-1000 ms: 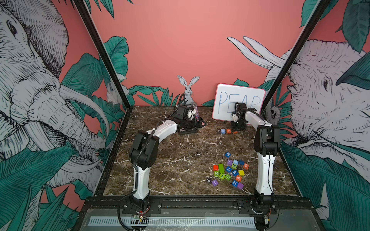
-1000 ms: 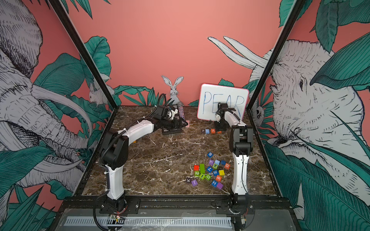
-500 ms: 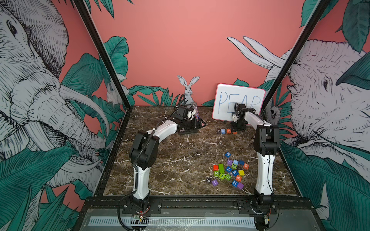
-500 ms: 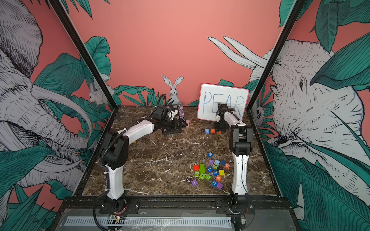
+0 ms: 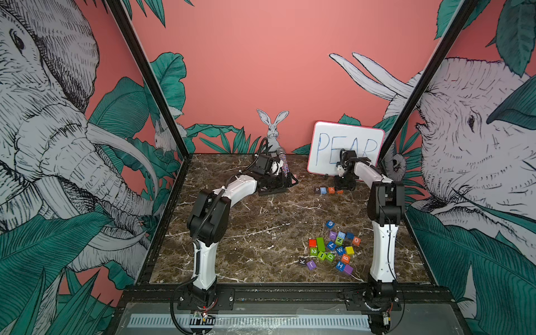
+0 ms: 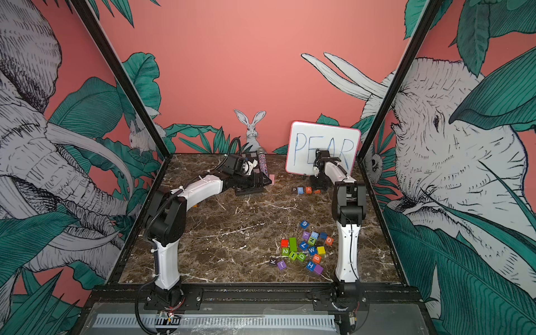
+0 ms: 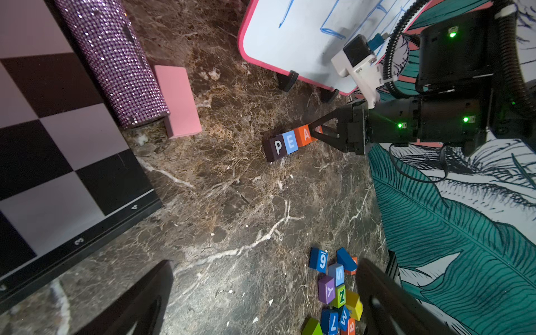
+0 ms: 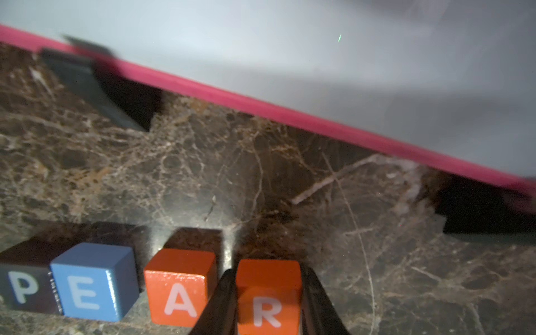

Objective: Spell the uppercase word “pear” with letter blocks
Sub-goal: Place the letter block at the center of the board.

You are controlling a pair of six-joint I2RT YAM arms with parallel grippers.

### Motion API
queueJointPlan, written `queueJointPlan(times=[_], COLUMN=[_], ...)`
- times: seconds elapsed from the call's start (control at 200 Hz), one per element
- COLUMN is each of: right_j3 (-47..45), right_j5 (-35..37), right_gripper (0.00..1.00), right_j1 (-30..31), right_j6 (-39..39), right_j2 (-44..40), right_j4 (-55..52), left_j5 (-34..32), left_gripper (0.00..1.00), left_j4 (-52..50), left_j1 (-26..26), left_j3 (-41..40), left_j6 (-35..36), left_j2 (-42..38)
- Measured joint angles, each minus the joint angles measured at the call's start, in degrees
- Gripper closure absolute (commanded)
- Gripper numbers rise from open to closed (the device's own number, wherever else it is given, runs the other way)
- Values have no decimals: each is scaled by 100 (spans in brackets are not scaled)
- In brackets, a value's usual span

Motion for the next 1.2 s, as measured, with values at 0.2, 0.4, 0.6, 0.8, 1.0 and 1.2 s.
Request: queueJointPlan(times=[0.2,0.4,0.6,0.8,1.0,1.2], right_j3=[0,0,0,0,0,-2], right_j5=[4,7,7,9,35,129], right_gripper=[69,65,61,59,58,57], right_j1=[0,0,0,0,4,44], right_j6=[57,85,109,122,122,120], right_j2=[0,0,0,0,-4,-136], right_j4=[11,31,57,72,61,17], left_j5=[-2,-2,0,0,-2,-37], left_gripper=[1,1,1,1,1,1], left_j4=[0,0,2,7,15,155], left_j1=[2,4,4,4,4,4], left_j3=[0,-13,-79,-138,-210,-577], left_j6=[0,-2,-2,-2,-4,-4], left_j2=[-2,-2,-11,-15,-24,-262])
